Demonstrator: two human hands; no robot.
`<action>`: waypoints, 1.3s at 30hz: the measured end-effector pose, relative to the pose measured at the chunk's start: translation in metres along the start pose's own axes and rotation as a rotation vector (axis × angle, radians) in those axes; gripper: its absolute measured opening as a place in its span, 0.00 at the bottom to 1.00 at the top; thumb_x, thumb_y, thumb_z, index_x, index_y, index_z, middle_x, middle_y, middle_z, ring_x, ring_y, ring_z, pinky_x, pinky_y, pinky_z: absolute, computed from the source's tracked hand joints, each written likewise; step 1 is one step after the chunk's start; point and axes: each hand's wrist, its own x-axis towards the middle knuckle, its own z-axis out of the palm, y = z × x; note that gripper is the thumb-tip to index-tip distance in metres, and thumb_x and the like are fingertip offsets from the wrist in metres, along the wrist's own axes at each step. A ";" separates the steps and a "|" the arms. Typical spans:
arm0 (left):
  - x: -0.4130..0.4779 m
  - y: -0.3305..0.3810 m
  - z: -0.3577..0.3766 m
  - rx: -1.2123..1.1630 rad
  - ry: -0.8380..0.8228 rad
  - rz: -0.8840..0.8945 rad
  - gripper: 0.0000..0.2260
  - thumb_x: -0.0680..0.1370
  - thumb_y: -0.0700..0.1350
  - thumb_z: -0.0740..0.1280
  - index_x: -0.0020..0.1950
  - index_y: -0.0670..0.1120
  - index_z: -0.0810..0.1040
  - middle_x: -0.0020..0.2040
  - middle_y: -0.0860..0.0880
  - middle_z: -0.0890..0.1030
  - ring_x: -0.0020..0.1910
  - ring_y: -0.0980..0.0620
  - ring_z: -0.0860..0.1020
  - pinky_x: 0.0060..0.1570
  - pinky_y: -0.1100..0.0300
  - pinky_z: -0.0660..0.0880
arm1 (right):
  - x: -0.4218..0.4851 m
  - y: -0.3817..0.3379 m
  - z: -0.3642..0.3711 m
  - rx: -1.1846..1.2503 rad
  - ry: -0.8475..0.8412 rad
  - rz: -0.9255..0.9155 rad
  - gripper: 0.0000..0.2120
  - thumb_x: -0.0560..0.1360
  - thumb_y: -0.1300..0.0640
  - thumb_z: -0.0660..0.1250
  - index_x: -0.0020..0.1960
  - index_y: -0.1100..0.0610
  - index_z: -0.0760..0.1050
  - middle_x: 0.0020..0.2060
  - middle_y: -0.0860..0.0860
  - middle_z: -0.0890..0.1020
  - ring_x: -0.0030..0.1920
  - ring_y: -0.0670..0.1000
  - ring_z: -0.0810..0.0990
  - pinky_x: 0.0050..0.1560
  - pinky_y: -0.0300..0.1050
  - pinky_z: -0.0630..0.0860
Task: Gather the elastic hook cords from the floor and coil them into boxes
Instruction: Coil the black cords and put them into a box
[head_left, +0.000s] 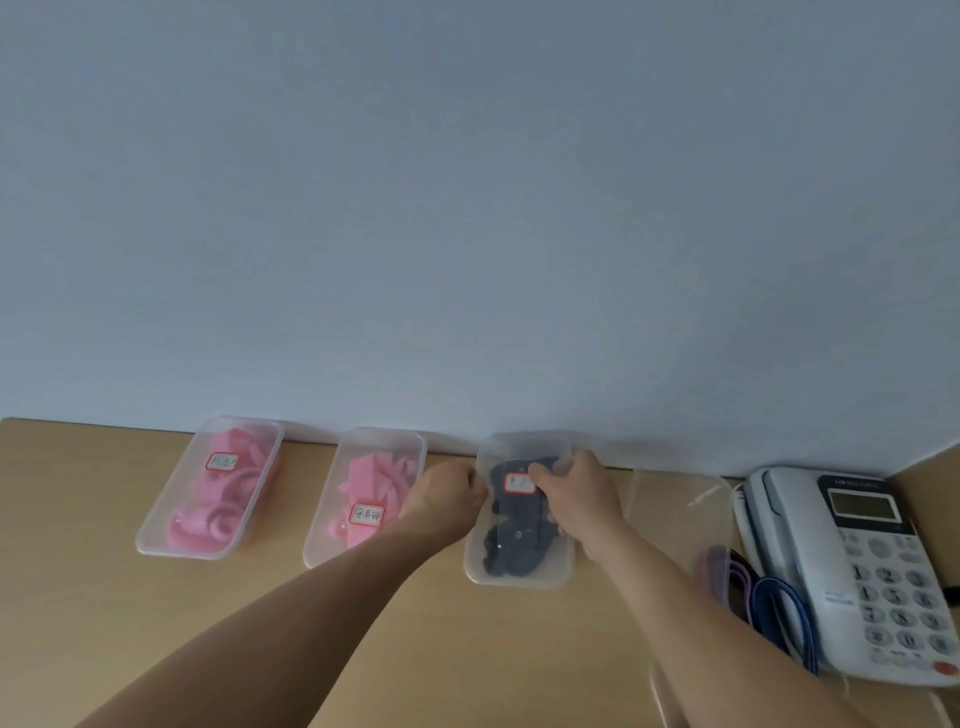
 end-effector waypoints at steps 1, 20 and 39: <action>0.002 -0.001 0.002 -0.026 -0.005 -0.010 0.16 0.81 0.44 0.57 0.33 0.47 0.69 0.32 0.51 0.73 0.31 0.54 0.69 0.28 0.61 0.62 | 0.001 0.001 -0.001 -0.017 0.011 -0.003 0.14 0.73 0.46 0.68 0.44 0.56 0.72 0.38 0.50 0.80 0.38 0.53 0.80 0.33 0.43 0.71; -0.005 0.018 0.034 0.358 0.223 0.381 0.29 0.79 0.41 0.60 0.79 0.43 0.54 0.76 0.44 0.60 0.75 0.43 0.58 0.74 0.54 0.58 | 0.004 0.015 -0.009 -0.011 0.094 -0.050 0.14 0.72 0.47 0.72 0.40 0.55 0.71 0.35 0.48 0.78 0.35 0.47 0.76 0.31 0.43 0.65; -0.004 0.019 0.074 0.441 0.153 0.466 0.33 0.78 0.63 0.36 0.76 0.44 0.33 0.77 0.44 0.30 0.74 0.49 0.24 0.71 0.55 0.23 | 0.011 0.008 -0.024 -0.524 0.190 -0.114 0.16 0.79 0.43 0.58 0.43 0.53 0.74 0.39 0.51 0.80 0.41 0.56 0.77 0.38 0.44 0.67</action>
